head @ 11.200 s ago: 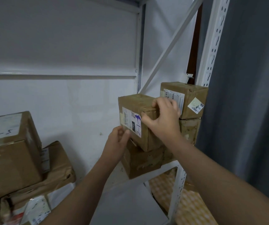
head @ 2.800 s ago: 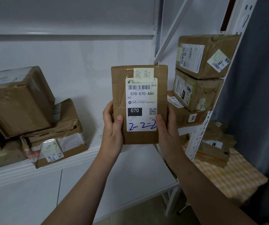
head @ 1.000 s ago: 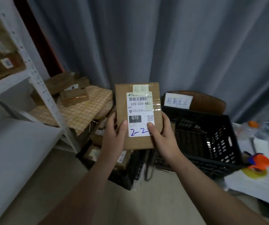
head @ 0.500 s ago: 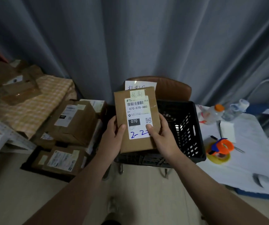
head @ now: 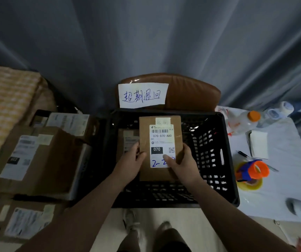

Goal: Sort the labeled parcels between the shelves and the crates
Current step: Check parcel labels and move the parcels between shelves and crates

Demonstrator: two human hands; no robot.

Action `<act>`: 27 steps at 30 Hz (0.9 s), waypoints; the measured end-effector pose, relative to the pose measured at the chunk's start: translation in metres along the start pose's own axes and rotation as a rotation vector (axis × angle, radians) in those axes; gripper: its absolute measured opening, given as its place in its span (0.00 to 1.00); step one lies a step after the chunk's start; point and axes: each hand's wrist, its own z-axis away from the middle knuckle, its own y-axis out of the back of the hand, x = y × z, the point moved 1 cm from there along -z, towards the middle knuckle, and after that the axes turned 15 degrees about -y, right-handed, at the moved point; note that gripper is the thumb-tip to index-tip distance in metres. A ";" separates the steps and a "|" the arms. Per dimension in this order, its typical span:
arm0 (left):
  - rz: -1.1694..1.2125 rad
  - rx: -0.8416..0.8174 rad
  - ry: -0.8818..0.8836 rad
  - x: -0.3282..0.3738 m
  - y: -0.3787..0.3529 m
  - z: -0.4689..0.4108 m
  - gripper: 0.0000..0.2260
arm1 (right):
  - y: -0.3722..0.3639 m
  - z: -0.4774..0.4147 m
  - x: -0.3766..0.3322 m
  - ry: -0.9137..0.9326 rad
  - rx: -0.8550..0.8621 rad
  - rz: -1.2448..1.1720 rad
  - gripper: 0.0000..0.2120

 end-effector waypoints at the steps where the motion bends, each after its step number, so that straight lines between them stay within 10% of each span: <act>1: -0.051 -0.050 0.010 -0.006 -0.007 -0.010 0.21 | 0.002 -0.012 0.006 -0.032 0.015 0.010 0.34; 10: -0.523 -0.222 0.106 -0.103 -0.035 -0.057 0.20 | -0.035 -0.115 0.068 -0.219 -0.027 0.110 0.37; 27: -0.694 -0.216 -0.014 -0.171 -0.066 -0.066 0.25 | -0.068 -0.190 0.113 -0.049 0.052 0.380 0.39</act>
